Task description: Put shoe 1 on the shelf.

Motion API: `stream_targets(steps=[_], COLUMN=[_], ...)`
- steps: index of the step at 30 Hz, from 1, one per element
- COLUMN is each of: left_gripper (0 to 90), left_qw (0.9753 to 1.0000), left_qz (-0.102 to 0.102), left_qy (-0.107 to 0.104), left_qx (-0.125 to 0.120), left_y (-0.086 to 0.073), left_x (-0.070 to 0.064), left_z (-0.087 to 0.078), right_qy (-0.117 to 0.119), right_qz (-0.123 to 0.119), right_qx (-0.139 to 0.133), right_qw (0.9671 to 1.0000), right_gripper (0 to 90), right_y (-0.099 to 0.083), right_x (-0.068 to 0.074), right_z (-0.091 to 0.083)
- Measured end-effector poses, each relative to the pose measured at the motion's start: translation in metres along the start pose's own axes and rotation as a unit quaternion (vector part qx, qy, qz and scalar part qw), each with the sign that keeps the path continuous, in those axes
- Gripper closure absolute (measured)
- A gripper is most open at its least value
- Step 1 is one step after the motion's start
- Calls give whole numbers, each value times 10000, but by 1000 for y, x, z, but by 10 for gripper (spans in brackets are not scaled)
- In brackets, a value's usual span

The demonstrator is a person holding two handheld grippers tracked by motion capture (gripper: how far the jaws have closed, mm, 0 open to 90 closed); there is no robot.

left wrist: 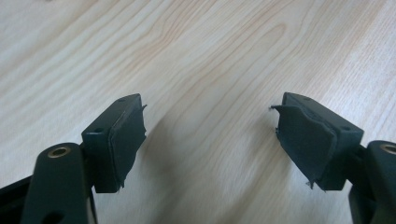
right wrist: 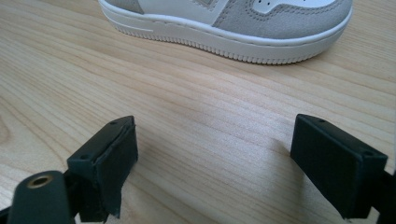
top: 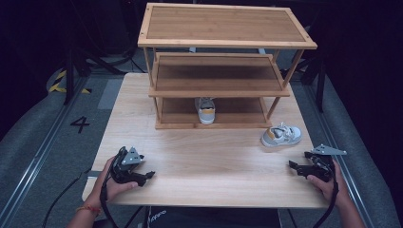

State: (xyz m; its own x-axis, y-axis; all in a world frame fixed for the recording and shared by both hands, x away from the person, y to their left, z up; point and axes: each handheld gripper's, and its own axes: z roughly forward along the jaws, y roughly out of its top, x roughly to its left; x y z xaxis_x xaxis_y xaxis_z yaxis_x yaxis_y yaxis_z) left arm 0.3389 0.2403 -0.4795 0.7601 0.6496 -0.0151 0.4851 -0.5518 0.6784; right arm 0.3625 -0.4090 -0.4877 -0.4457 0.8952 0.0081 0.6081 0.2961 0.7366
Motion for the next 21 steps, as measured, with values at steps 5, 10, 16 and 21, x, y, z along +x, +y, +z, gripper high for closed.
stream_targets(steps=[5,10,16,21], left_gripper=[206,168,159,159], left_qw=[9999,9998,9998,9998], left_qz=[-74,-137,-165,-145], left_qy=[19,102,122,160], left_qx=[-70,-51,-61,-23], left_y=[-5,-5,-5,-5], left_x=[1,1,1,1], left_z=[-2,-1,-1,-2], right_qy=[-4,-34,218,372], right_qz=[-2,-75,-153,-216], right_qx=[-5,67,56,-305], right_qw=[10000,9999,9996,9986], right_gripper=[153,153,265,353], right_y=[0,2,8,25], right_x=[0,0,4,11], right_z=[0,0,-5,-22])
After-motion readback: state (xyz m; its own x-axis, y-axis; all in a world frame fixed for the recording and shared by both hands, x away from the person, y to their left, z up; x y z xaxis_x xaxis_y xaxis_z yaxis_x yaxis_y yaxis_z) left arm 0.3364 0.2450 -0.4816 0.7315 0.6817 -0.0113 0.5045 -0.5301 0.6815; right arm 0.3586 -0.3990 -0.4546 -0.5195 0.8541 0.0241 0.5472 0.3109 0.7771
